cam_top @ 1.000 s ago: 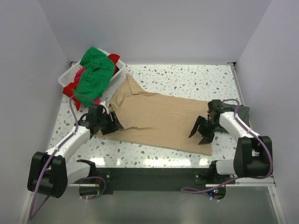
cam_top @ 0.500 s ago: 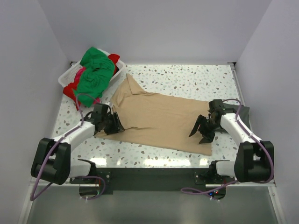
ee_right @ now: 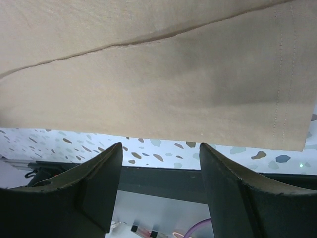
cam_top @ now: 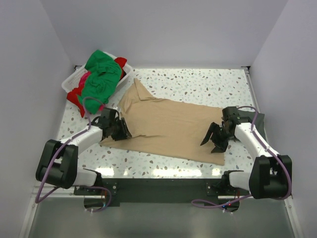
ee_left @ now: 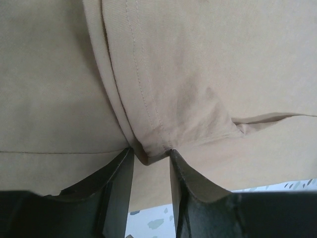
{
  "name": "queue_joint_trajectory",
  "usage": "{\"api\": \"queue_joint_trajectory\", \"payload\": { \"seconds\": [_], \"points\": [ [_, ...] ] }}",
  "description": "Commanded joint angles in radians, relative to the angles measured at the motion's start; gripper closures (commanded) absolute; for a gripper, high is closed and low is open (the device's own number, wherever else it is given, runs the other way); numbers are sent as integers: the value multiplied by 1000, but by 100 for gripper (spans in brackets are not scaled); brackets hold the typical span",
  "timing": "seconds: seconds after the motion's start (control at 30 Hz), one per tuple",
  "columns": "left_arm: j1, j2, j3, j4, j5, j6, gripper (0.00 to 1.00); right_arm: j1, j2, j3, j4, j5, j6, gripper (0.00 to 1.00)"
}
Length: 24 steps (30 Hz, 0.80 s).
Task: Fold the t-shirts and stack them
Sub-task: Fold the tshirt
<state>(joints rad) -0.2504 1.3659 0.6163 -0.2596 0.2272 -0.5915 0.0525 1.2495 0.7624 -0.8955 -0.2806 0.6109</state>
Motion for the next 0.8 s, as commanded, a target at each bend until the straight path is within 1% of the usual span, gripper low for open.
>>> {"api": "queue_joint_trajectory", "payload": {
  "seconds": [0.0, 0.07, 0.1, 0.13, 0.17, 0.27, 0.37, 0.5, 0.77],
  "points": [
    [-7, 12, 42, 39, -8, 21, 62, 4, -28, -6, -8, -22, 18, 34],
    [-7, 18, 42, 49, -2, 22, 67, 4, -30, -6, -10, -22, 16, 34],
    [-9, 19, 43, 52, 1, 22, 74, 4, -28, -5, -8, -22, 16, 34],
    [-10, 19, 46, 57, 3, 24, 77, 4, -30, -6, -10, -22, 16, 34],
    [-12, 21, 56, 57, 3, 25, 84, 4, -30, -5, -8, -22, 16, 34],
    [-16, 28, 82, 65, 3, 35, 94, 4, -28, -5, -8, -23, 18, 34],
    [-21, 48, 106, 79, 18, 45, 100, 4, -28, -2, -5, -23, 21, 34],
    [-30, 85, 148, 108, 35, 58, 100, 4, -25, 3, 0, -22, 27, 34],
    [-53, 200, 264, 108, 57, 99, 100, 3, -10, 12, 13, -22, 35, 34]
  ]
}}
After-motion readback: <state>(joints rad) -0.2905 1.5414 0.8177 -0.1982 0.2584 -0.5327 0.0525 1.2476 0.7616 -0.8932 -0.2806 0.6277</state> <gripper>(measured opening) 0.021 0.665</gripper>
